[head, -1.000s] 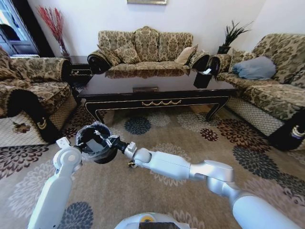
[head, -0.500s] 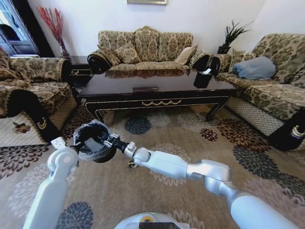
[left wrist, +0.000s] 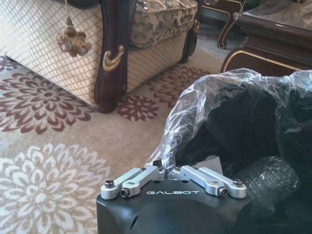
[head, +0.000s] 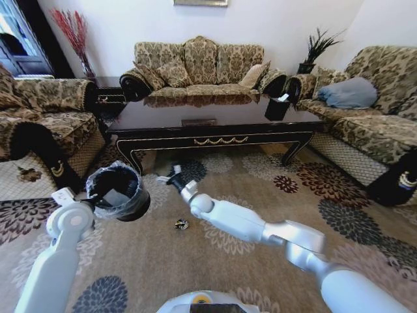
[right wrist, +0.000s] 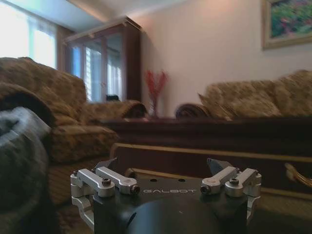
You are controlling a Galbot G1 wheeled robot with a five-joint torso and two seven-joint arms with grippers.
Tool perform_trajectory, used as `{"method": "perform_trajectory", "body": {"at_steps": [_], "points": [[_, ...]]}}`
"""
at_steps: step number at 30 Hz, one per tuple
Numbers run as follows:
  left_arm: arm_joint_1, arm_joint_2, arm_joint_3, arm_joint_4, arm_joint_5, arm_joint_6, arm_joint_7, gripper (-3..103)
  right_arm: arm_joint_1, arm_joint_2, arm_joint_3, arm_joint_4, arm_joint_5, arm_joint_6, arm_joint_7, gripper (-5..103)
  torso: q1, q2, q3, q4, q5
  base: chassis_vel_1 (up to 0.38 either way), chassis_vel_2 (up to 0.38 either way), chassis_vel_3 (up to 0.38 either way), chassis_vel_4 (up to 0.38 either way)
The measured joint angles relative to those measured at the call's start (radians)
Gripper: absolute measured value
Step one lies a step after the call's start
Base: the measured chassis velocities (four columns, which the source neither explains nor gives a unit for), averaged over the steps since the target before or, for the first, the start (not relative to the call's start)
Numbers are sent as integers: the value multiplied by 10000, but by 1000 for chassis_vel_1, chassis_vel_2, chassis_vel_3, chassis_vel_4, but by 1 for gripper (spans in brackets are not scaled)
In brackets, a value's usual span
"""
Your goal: Move to the front of the table and pick up the trash from the floor, then place it into the trash bin.
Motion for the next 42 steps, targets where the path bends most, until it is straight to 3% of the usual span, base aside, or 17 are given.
{"method": "perform_trajectory", "body": {"at_steps": [4,9,11,15,18,24,31,42], "points": [[15,102,-113,-17,-35,6,21,2,-640,-233,0,-290,252,-605,552,100,0,0,0,-6,0,0,0,0,0],[59,224,-272,-44,-151,16,36,2,-1336,-29,-624,-610,533,-1601,1588,100,0,0,0,2,1,0,0,0,0],[70,253,-327,-64,-206,17,34,2,-1505,56,-871,-760,341,-1703,1618,100,0,-1,1,3,1,0,0,0,0],[194,341,-491,-157,-340,23,26,2,-1832,175,-2052,-1117,-1138,-2085,1666,100,0,0,0,-1,-1,0,0,0,0],[226,350,-544,-163,-372,26,25,2,-1863,176,-2580,-1126,-1710,-2281,1753,100,0,0,0,0,1,0,0,0,0],[211,265,-510,-164,-364,29,25,2,-1684,356,-3583,-1526,-2294,-2980,2209,100,0,0,0,-1,-1,0,0,0,0],[154,69,-471,-138,-256,36,60,2,-1218,487,-4278,-1933,-2249,-3428,2200,100,0,0,1,0,0,0,0,0,0],[298,-76,-780,-166,-155,38,312,2,-393,671,-5469,-2928,-2005,-3701,1371,100,0,0,1,1,-1,0,0,0,0]]}}
